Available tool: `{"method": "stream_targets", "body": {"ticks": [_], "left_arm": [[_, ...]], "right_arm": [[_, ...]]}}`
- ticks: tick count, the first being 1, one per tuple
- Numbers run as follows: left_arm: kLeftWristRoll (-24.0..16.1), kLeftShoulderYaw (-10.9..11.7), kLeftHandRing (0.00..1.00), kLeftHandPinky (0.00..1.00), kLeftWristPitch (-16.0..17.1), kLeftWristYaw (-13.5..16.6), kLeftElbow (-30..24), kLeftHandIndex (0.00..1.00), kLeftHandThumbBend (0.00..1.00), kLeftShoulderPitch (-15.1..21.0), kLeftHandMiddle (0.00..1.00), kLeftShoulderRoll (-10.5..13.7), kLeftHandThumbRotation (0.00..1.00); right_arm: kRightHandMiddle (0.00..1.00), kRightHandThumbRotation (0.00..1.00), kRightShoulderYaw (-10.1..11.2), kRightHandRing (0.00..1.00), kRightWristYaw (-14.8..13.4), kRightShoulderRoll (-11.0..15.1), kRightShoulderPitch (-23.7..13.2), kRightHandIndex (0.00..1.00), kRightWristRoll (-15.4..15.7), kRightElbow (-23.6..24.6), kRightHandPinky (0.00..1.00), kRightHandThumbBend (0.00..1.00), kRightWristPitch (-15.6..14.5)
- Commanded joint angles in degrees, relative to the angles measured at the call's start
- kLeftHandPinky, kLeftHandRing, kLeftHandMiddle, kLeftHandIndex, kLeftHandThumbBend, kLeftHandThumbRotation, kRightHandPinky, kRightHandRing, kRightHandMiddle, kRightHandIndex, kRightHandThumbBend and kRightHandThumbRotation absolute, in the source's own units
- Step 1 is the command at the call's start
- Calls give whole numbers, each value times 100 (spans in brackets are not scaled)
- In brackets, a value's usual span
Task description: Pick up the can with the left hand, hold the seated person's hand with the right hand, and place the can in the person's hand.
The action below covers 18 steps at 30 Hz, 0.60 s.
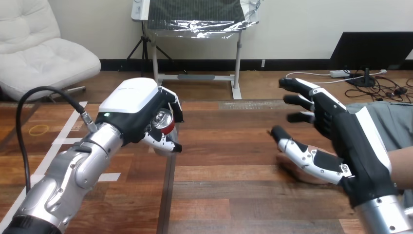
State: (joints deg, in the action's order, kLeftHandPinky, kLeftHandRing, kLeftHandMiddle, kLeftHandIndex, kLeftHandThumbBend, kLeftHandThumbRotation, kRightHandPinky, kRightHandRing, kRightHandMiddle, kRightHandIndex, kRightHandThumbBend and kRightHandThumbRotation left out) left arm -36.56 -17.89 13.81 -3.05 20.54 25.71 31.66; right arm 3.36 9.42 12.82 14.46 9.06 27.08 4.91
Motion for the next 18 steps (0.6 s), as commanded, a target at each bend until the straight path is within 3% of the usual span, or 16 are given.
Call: {"method": "stream_targets", "body": {"ticks": [1, 8, 13, 18], "left_arm": [[14, 231, 42, 37, -8, 49, -421, 49, 67, 199, 48, 68, 0], [-5, 214, 43, 38, -53, 3, -581, 49, 67, 184, 48, 44, 0], [-30, 205, 43, 38, -92, -31, -682, 49, 67, 172, 49, 35, 0], [-38, 198, 43, 38, -132, -85, -794, 49, 66, 160, 49, 15, 0]], "right_arm": [[87, 0, 239, 82, -41, 326, -422, 84, 381, 181, 71, 61, -338], [86, 0, 371, 82, 32, 842, -614, 83, 1096, 156, 71, 71, -629], [85, 0, 448, 81, 145, 1042, -746, 82, 1162, 109, 71, 76, -774], [85, 0, 463, 82, 328, 1442, -898, 82, 1559, 22, 71, 80, -1008]]}}
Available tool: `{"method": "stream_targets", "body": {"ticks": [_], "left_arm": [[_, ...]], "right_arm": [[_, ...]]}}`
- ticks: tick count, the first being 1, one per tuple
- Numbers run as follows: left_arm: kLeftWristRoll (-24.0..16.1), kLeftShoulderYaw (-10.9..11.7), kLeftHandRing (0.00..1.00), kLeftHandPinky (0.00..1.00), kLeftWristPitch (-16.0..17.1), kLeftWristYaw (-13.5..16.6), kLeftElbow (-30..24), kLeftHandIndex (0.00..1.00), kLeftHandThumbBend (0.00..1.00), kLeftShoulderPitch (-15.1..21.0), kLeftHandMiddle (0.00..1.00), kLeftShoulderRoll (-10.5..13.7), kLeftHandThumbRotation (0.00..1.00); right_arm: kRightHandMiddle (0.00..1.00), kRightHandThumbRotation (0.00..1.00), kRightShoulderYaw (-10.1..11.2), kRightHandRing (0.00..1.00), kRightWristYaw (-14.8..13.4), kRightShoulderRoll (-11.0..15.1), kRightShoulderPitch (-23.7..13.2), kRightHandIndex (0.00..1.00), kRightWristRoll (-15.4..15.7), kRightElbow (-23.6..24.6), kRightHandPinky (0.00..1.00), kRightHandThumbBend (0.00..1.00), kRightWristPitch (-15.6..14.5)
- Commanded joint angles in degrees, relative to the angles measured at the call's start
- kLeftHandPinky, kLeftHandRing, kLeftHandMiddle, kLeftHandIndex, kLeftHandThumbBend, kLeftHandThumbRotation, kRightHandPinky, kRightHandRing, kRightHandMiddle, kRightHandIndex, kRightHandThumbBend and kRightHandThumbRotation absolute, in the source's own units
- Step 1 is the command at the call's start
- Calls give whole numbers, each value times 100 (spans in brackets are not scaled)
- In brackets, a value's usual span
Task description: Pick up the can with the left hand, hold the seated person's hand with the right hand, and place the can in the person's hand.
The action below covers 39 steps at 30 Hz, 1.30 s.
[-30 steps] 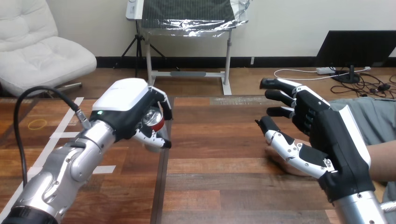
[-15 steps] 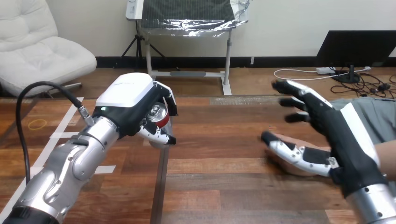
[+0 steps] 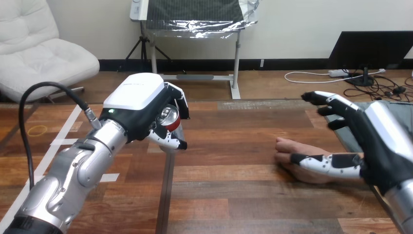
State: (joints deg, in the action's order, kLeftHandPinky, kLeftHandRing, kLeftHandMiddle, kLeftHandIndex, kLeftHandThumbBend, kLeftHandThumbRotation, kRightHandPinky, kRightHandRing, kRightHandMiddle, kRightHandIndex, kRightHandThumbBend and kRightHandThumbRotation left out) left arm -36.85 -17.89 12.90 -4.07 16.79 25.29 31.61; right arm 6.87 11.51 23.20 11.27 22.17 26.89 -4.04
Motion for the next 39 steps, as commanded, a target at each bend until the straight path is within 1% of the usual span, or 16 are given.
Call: {"method": "stream_targets", "body": {"ticks": [1, 3, 7, 14, 19, 23, 25, 29, 34, 37, 39], "left_arm": [[-8, 198, 43, 38, -46, 11, -430, 49, 66, 201, 49, 17, 0], [-16, 190, 42, 38, -50, 4, -462, 49, 66, 198, 49, 7, 0], [-17, 178, 42, 37, -33, -3, -484, 49, 66, 200, 49, -5, 0], [-29, 146, 41, 36, 25, -12, -507, 49, 65, 217, 48, -24, 0], [-55, 137, 41, 36, 59, 11, -519, 49, 65, 224, 47, -43, 0], [-70, 129, 40, 36, 13, -28, -558, 49, 65, 227, 47, -74, 0], [-76, 125, 40, 35, -13, -50, -577, 49, 65, 227, 47, -84, 0], [-85, 118, 40, 35, -11, -63, -595, 49, 65, 230, 47, -100, 0], [-97, 116, 40, 34, -3, -71, -622, 49, 64, 235, 47, -115, 0], [-105, 114, 39, 34, 20, -57, -624, 49, 64, 242, 47, -127, 0], [-111, 109, 39, 33, 39, -45, -625, 49, 64, 247, 46, -138, 0]], "right_arm": [[85, 0, 111, 82, 144, 449, -600, 82, 298, 26, 71, 80, -144], [85, 0, 106, 82, 260, 608, -680, 82, 450, -34, 71, 81, -278], [86, 0, 82, 83, 428, 836, -808, 82, 626, -153, 71, 84, -439], [86, 0, 22, 84, 745, 1313, -1071, 82, 813, -540, 71, 86, -486], [87, 0, -26, 86, 962, 1549, -1229, 82, 938, -741, 72, 87, -548], [87, 0, -95, 86, 1116, 1745, -1400, 82, 1062, -959, 73, 88, -607], [87, 0, -125, 87, 1175, 1801, -1465, 82, 1120, -1034, 74, 88, -641], [87, 0, -220, 87, 1270, 1971, -1642, 82, 1272, -1296, 75, 89, -617], [87, 0, -301, 87, 1369, 2118, -1821, 82, 1333, -1584, 76, 89, -540], [87, 0, -381, 87, 1427, 2230, -1935, 81, 1365, -1787, 77, 89, -487], [87, 0, -471, 87, 1524, 2328, -2037, 81, 1427, -1945, 78, 89, -484]]}}
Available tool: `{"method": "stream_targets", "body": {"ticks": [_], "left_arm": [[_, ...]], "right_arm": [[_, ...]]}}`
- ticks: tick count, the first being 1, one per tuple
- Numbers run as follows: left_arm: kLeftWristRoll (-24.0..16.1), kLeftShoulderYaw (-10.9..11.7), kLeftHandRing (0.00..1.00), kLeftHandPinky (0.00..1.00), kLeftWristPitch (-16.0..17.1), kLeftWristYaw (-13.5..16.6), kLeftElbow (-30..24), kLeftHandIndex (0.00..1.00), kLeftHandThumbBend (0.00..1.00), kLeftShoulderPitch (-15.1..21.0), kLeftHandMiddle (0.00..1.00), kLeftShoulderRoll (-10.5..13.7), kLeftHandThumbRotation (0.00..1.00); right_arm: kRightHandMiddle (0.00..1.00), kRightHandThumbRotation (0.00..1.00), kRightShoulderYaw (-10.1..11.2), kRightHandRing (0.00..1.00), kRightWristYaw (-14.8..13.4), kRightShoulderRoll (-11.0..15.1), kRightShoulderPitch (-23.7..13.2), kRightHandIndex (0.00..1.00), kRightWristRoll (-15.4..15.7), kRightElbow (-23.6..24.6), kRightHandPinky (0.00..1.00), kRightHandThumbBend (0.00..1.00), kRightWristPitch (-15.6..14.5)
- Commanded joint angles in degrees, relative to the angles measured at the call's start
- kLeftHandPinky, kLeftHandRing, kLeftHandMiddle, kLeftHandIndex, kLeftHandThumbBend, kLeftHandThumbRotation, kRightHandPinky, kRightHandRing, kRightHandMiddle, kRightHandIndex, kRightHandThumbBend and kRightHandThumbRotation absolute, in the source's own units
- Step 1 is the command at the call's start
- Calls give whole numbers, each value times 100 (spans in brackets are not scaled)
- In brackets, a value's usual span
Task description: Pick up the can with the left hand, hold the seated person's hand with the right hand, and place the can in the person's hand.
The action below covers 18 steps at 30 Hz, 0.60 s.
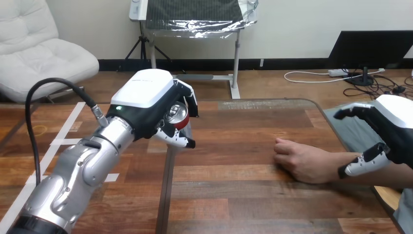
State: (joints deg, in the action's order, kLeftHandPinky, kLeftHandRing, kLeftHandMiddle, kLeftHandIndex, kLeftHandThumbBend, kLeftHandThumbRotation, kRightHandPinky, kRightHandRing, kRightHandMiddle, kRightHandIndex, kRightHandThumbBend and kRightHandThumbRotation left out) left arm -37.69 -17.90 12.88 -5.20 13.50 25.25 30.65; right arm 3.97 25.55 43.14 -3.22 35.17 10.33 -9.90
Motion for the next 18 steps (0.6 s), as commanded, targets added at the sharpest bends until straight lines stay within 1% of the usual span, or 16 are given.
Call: {"method": "stream_targets", "body": {"ticks": [1, 3, 7, 9, 16, 18], "left_arm": [[-29, 110, 39, 33, 48, 71, -293, 49, 64, 253, 46, -44, 0], [-33, 107, 39, 33, 40, 61, -307, 49, 64, 257, 46, -59, 0], [-28, 107, 38, 32, 12, 27, -334, 49, 64, 263, 46, -84, 0], [-32, 100, 38, 32, -7, 9, -350, 49, 64, 269, 46, -101, 0], [-59, 91, 38, 32, -26, -6, -374, 49, 64, 285, 46, -147, 0], [-71, 90, 38, 32, -13, 14, -372, 49, 64, 290, 46, -169, 0]], "right_arm": [[87, 0, -208, 88, 148, 357, -620, 82, 145, -333, 78, 88, 102], [88, 0, -304, 88, 245, 446, -728, 82, 219, -493, 79, 87, 129], [88, 0, -470, 89, 343, 572, -907, 83, 346, -773, 80, 86, 223], [88, 0, -591, 89, 412, 644, -1030, 83, 441, -957, 81, 85, 278], [89, 0, -897, 90, 615, 732, -1381, 84, 649, -1434, 83, 82, 341], [89, 0, -1015, 90, 664, 750, -1510, 84, 747, -1627, 84, 82, 373]]}}
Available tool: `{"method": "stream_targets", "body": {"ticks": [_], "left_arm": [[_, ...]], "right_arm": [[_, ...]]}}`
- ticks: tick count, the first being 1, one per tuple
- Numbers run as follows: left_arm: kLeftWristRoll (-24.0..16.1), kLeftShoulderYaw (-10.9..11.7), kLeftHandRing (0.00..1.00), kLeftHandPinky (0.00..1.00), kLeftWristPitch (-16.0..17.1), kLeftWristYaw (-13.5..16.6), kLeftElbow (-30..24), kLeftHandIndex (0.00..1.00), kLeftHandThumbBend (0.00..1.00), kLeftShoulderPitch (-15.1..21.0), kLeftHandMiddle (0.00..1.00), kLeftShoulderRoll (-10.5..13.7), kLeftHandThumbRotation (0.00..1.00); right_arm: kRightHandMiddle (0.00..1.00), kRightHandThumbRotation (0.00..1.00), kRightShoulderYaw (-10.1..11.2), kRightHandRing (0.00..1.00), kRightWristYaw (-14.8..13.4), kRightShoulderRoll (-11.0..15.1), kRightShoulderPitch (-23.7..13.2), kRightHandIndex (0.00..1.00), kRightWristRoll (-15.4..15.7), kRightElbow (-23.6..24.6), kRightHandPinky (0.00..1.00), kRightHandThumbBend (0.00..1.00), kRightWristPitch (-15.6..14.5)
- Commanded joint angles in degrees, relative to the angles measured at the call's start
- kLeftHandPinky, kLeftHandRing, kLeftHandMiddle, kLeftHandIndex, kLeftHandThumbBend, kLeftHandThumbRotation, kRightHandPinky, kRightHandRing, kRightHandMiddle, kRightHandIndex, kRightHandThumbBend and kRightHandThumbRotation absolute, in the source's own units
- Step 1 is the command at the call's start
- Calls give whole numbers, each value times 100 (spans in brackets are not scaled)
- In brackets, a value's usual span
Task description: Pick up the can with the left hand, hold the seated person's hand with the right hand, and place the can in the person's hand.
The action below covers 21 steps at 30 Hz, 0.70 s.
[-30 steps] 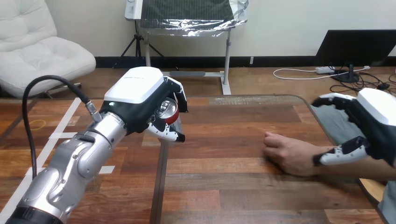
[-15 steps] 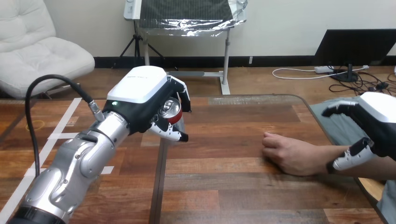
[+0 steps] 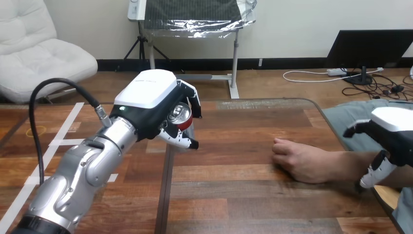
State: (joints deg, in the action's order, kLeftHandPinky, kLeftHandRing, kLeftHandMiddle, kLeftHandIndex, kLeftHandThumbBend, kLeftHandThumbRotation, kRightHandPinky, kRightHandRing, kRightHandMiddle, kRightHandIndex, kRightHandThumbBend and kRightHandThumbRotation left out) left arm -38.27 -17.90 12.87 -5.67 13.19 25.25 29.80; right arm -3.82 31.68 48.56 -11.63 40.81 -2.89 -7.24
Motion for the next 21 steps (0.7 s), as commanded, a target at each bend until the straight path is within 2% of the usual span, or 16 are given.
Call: {"method": "stream_targets", "body": {"ticks": [1, 10, 21], "left_arm": [[-18, 93, 38, 32, -8, 65, -340, 49, 64, 290, 46, -92, 0], [-60, 99, 39, 33, -9, 71, -345, 49, 65, 299, 46, -197, 0], [-89, 76, 39, 33, 70, 95, -327, 48, 65, 316, 46, -258, 0]], "right_arm": [[90, 0, -271, 90, 62, 213, -707, 85, 209, -362, 84, 82, 117], [90, 1, -685, 91, 143, 207, -1161, 85, 503, -1078, 87, 80, 231], [91, 4, -1155, 92, 170, 67, -1660, 86, 834, -1852, 89, 81, 159]]}}
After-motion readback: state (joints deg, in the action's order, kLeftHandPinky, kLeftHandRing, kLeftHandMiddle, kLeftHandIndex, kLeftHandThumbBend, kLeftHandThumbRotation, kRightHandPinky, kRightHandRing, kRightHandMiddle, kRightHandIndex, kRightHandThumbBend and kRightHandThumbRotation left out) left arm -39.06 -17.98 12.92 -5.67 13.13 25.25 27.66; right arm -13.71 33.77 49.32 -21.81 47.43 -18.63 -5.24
